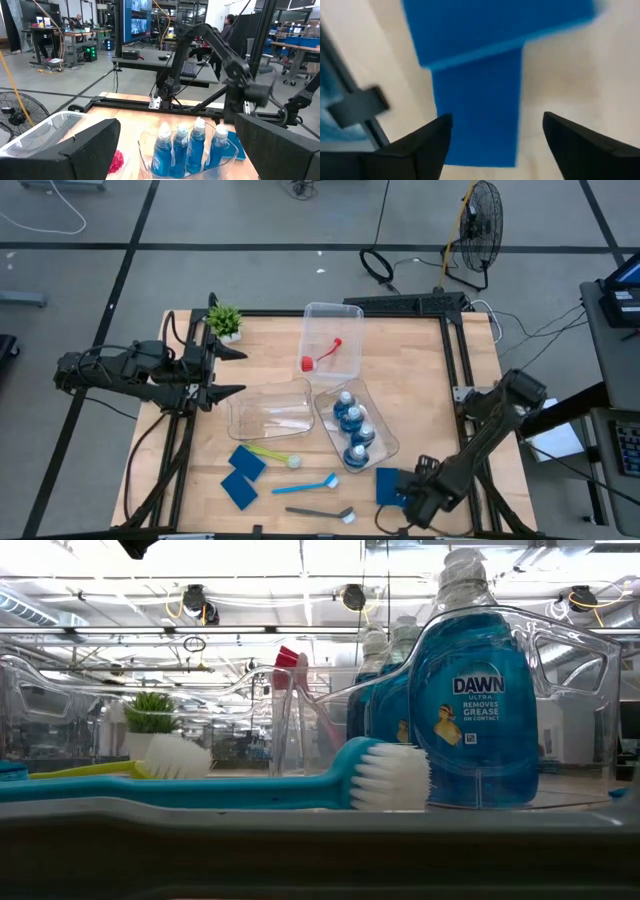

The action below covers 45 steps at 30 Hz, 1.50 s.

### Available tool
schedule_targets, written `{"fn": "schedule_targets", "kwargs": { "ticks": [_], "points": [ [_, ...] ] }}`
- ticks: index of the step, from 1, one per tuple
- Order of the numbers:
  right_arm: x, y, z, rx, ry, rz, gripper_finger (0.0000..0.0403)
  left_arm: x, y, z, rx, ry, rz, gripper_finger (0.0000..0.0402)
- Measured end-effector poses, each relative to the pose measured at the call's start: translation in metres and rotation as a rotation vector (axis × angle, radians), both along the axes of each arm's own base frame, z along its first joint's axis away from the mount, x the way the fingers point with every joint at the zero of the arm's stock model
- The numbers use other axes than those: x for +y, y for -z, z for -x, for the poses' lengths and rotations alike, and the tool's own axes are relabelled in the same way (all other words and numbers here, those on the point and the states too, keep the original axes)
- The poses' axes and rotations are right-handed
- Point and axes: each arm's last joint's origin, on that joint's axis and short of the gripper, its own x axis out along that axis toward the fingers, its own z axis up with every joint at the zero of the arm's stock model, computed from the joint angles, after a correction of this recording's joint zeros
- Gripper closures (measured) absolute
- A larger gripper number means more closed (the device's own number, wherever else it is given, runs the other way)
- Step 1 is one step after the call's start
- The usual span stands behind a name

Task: Pick & Place Kitchen Sink Supplies
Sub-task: Put the blue sponge into the left transparent bin

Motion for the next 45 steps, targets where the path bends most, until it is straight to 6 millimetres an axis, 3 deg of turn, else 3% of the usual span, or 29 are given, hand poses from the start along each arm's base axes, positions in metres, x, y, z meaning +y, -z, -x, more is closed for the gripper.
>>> {"fn": "schedule_targets", "kwargs": {
  "ticks": [3, 7, 20, 34, 42, 45],
  "points": [
    [0.004, 0.014, -0.002, 0.070, 0.017, -0.004, 0.0076, 0.000, 0.000, 0.000, 0.000, 0.000, 0.000, 0.0005],
    [0.009, 0.019, -0.006, 0.047, 0.031, -0.033, 0.0048, 0.000, 0.000, 0.000, 0.000, 0.000, 0.000, 0.0005],
    [0.025, 0.007, -0.021, -0.133, 0.131, -0.240, 0.0033, 0.000, 0.000, 0.000, 0.000, 0.000, 0.000, 0.0005],
    [-0.010, 0.057, 0.005, -0.049, 0.292, -0.106, 0.0034, 0.000, 0.000, 0.000, 0.000, 0.001, 0.000, 0.0005],
    [-0.020, 0.066, 0.008, 0.003, 0.321, -0.126, 0.0055, 0.000, 0.000, 0.000, 0.000, 0.000, 0.000, 0.0005],
    [-0.015, 0.063, 0.004, -0.073, 0.219, -0.187, 0.0062, 0.000, 0.000, 0.000, 0.000, 0.000, 0.000, 0.0005]
  ]
}}
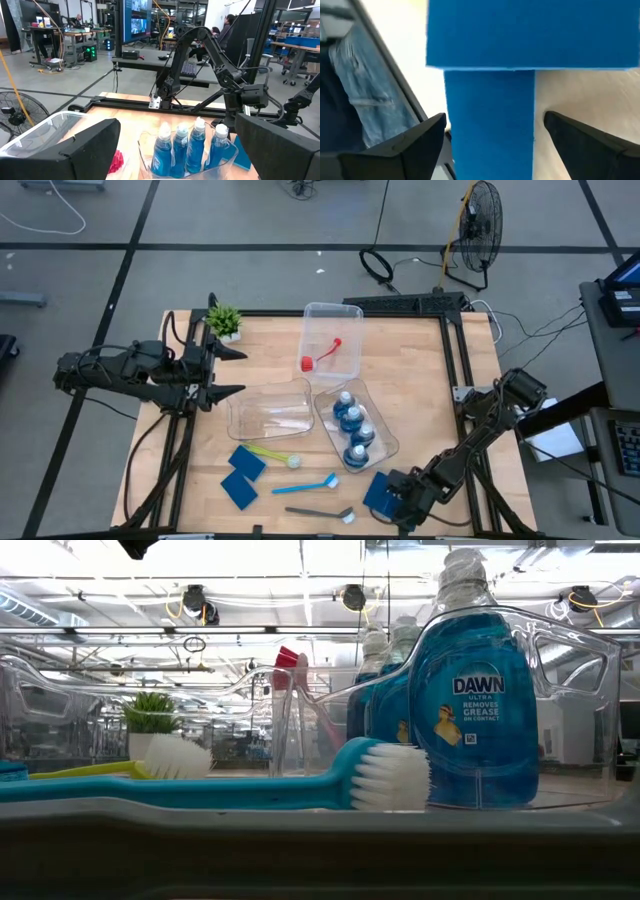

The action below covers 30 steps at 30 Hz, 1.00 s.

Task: Pick & Place Kitchen Sink Supplies
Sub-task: Put the blue sponge into the left transparent bin

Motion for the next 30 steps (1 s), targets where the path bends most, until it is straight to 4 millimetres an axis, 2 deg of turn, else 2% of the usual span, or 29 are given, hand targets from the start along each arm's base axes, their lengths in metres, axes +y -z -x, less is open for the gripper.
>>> {"fn": "schedule_targets", "kwargs": {
  "ticks": [4, 8, 11, 15, 20, 24, 27, 28, 30],
  "points": [
    [0.000, -0.008, -0.007, -0.121, 0.006, -0.002, 0.0064, 0.000, 0.000, 0.000, 0.000, 0.000, 0.000, 0.0005],
    [-0.008, -0.015, -0.009, -0.128, 0.003, 0.028, 0.0064, 0.000, 0.000, 0.000, 0.001, 0.000, 0.000, 0.0005],
    [-0.020, -0.017, -0.006, -0.072, 0.018, 0.112, 0.0065, 0.000, 0.000, 0.000, 0.002, 0.000, 0.000, 0.0005],
    [-0.034, -0.029, 0.001, -0.056, 0.024, 0.216, 0.0089, 0.000, 0.000, 0.000, 0.004, 0.000, 0.000, 0.0005],
    [-0.052, -0.053, 0.017, -0.078, 0.048, 0.314, 0.0171, 0.000, 0.001, 0.000, 0.005, 0.000, -0.001, 0.0005],
    [-0.052, -0.082, 0.023, -0.223, 0.056, 0.240, 0.0269, 0.000, 0.001, 0.000, 0.005, 0.000, -0.001, 0.0005],
    [-0.048, -0.099, 0.023, -0.367, 0.042, 0.164, 0.0357, 0.000, 0.001, 0.000, 0.006, 0.000, -0.001, 0.0005],
    [-0.044, -0.106, 0.022, -0.431, 0.030, 0.118, 0.0379, 0.000, 0.001, 0.000, 0.005, 0.000, -0.001, 0.0005],
    [-0.034, -0.115, 0.021, -0.539, -0.006, 0.044, 0.0391, 0.000, 0.001, 0.000, 0.006, 0.000, -0.001, 0.0005]
  ]
}}
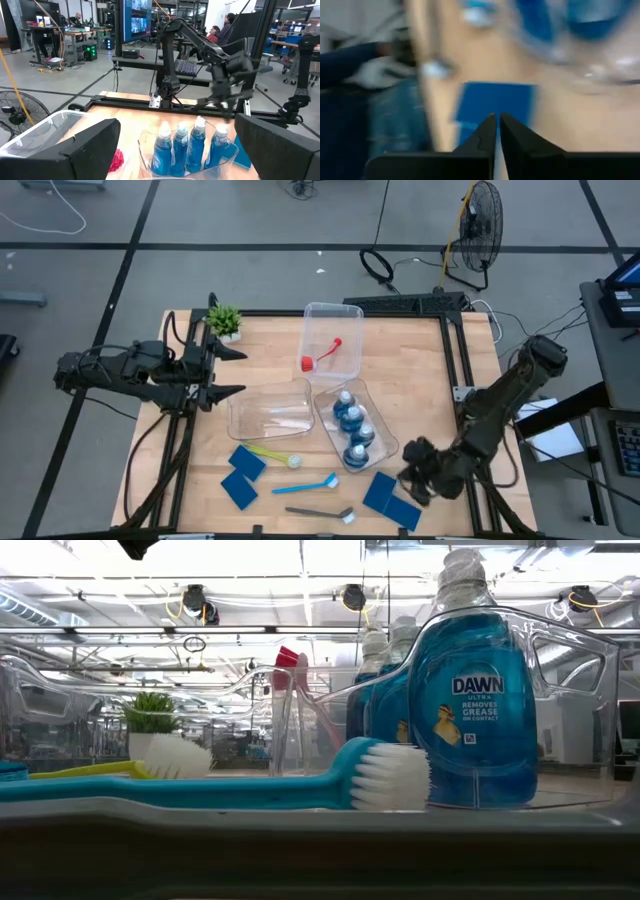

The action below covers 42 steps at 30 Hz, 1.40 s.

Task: Pick & Place Kitchen Sink Supplies
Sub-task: Put the blue sponge into the left transparent bin

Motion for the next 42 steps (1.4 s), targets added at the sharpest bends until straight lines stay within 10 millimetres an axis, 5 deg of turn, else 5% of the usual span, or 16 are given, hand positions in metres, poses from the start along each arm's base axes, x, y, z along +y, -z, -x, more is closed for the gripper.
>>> {"fn": "schedule_targets", "kwargs": {
  "ticks": [4, 8, 15, 21, 29, 42],
  "points": [
    [0.024, -0.006, -0.010, -0.169, -0.102, -0.101, 0.0400, 0.000, 0.000, 0.000, 0.000, 0.000, 0.000, 0.0005],
    [0.044, 0.018, -0.020, -0.166, -0.151, -0.112, 0.0402, 0.000, 0.000, 0.000, 0.000, 0.000, 0.000, 0.0005],
    [0.065, 0.086, -0.022, 0.223, -0.160, -0.223, 0.0403, 0.000, 0.000, 0.000, 0.000, 0.000, 0.000, 0.0005],
    [0.064, 0.106, -0.016, 0.486, -0.101, -0.257, 0.0403, 0.000, 0.000, 0.000, -0.001, 0.000, 0.000, 0.0005],
    [0.036, 0.081, 0.005, 0.593, -0.002, -0.097, 0.0403, 0.000, 0.000, 0.000, -0.001, 0.000, 0.000, 0.0005],
    [-0.004, 0.040, 0.018, 0.225, 0.178, 0.266, 0.0403, 0.000, 0.000, 0.000, -0.001, 0.000, 0.000, 0.0005]
  ]
}}
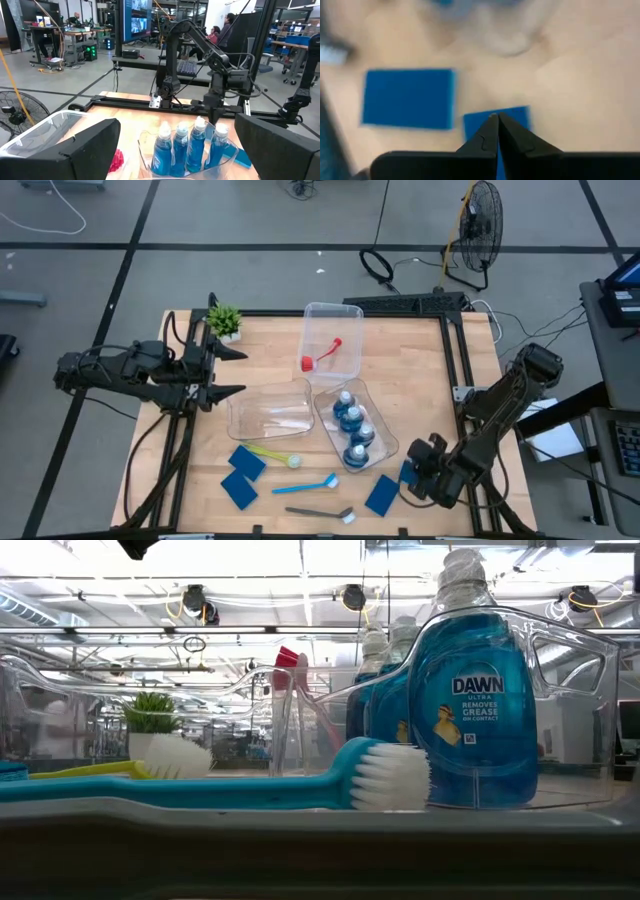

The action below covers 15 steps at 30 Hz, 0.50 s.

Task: Pick & Place Kitchen Sink Supplies
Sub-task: Put the blue sponge into the left transparent bin

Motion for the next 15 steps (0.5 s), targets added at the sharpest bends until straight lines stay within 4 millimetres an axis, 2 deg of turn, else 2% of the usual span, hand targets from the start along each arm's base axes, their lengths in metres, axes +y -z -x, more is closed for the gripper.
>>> {"fn": "schedule_targets", "kwargs": {
  "ticks": [6, 12, 15],
  "points": [
    [-0.013, -0.001, 0.009, -0.070, 0.122, 0.182, 0.0398, 0.000, 0.000, 0.000, 0.000, 0.000, 0.000, 0.0005],
    [-0.031, -0.003, 0.021, -0.002, 0.212, 0.341, 0.0368, 0.000, 0.000, 0.000, 0.000, 0.000, 0.000, 0.0005],
    [-0.038, -0.006, 0.023, -0.050, 0.239, 0.421, 0.0347, 0.000, 0.000, 0.000, 0.000, 0.000, 0.000, 0.0005]
  ]
}}
